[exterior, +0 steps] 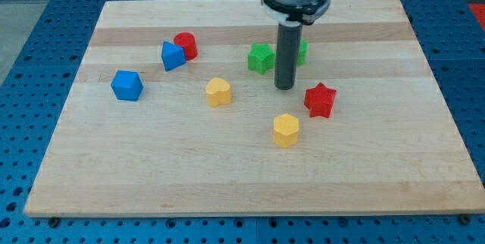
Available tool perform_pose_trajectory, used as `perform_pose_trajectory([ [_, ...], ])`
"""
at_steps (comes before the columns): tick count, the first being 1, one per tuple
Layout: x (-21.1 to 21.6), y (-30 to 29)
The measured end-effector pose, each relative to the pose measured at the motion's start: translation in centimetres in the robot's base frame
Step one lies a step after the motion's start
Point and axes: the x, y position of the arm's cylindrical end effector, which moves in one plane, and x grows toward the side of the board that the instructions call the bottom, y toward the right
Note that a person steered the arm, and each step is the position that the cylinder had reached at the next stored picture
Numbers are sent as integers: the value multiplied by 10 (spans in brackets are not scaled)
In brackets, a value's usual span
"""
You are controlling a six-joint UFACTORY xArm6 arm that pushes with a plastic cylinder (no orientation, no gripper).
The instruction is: Push red star towards bottom right
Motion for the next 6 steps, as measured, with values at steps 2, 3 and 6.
perform_pose_trajectory([
  [2, 4, 33],
  [3, 19, 49],
  [6, 84, 71],
])
